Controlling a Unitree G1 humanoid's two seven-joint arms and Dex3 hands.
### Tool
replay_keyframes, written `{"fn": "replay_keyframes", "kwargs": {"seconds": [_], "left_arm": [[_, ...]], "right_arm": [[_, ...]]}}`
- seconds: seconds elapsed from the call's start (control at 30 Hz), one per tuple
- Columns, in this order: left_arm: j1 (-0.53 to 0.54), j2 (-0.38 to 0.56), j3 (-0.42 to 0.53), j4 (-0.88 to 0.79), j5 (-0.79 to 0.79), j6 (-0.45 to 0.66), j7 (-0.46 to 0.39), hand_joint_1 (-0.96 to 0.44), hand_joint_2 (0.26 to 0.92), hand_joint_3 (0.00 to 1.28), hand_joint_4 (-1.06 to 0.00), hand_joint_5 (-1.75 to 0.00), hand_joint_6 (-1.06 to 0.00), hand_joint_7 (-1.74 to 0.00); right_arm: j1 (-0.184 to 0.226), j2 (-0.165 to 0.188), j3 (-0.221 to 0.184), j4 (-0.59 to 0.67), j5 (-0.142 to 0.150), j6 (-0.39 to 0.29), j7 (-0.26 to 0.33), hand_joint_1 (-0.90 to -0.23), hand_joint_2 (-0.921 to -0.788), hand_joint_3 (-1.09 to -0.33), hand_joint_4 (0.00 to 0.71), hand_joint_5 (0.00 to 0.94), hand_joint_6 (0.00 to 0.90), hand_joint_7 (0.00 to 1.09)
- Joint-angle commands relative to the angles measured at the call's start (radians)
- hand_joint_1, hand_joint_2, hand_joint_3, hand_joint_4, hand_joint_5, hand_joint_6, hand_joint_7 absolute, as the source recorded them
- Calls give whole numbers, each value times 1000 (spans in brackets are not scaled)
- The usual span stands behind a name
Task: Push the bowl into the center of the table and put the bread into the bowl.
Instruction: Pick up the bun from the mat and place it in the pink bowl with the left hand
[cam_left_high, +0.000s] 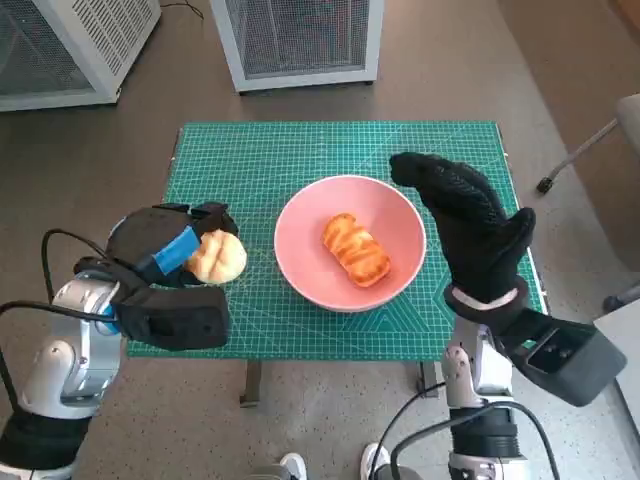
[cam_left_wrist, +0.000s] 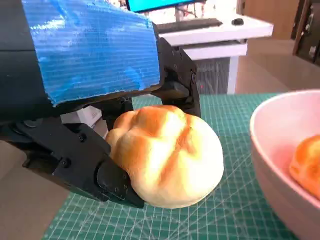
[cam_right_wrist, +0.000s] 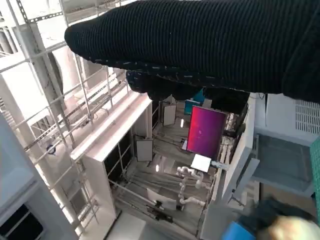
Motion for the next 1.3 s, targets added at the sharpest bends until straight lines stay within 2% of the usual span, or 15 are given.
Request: {"fn": "replay_keyframes", "kwargs": {"seconds": [0.03, 0.2, 0.33, 0.63, 0.97, 1.0, 1.03, 1.07, 1.1, 1.17, 1.3], "left_arm": [[-151, -16, 38, -85, -9, 11, 14, 2, 920, 112, -677, -1248, -543, -1174], [-251, -54, 12, -94, -5, 31, -11, 2, 920, 103, -694, -1240, -551, -1158], [-318, -84, -17, -100, -9, 43, -37, 1, 920, 112, -674, -1205, -537, -1230], [-422, -152, -85, -50, -25, 22, -61, 2, 921, 116, -647, -1171, -548, -1280], [-484, -218, -171, 82, -7, -68, -13, 2, 921, 126, -643, -1194, -530, -1279], [-489, -226, -180, 107, -6, -80, -6, 2, 921, 127, -642, -1189, -530, -1284], [-492, -232, -186, 125, -5, -90, -1, 1, 921, 127, -644, -1195, -528, -1278], [-496, -239, -193, 147, -6, -101, 4, 1, 921, 127, -645, -1197, -528, -1276], [-498, -243, -198, 162, -7, -110, 8, 1, 921, 126, -650, -1211, -525, -1259], [-503, -253, -209, 197, -10, -127, 12, 1, 921, 126, -655, -1238, -526, -1228], [-510, -271, -225, 254, -20, -150, 9, 3, 921, 154, -621, -1343, -512, -1170]], "right_arm": [[5, -2, -1, 19, 7, 9, 11, -430, -857, -624, 340, 2, -1, 808], [8, -5, -2, 16, 9, 8, 15, -430, -858, -621, 340, 2, -1, 807], [11, -7, -4, 14, 9, 7, 17, -431, -858, -618, 341, 3, -1, 806], [20, -13, -11, 10, 5, -3, 18, -433, -862, -611, 343, 4, -1, 806], [27, -14, -14, 11, -3, -14, 12, -430, -874, -598, 345, 5, -1, 793], [28, -15, -15, 11, -4, -15, 11, -431, -876, -594, 345, 5, -1, 791], [29, -15, -15, 11, -4, -15, 10, -433, -886, -574, 346, 5, -1, 791], [30, -15, -16, 11, -5, -15, 9, -434, -890, -567, 346, 5, -1, 791], [30, -15, -16, 11, -5, -15, 8, -436, -901, -544, 346, 5, -1, 790], [32, -16, -18, 10, -4, -16, 7, -440, -913, -518, 346, 5, -1, 789], [36, -18, -23, 7, -2, -13, 4, -444, -919, -499, 348, 5, 1, 788]]}}
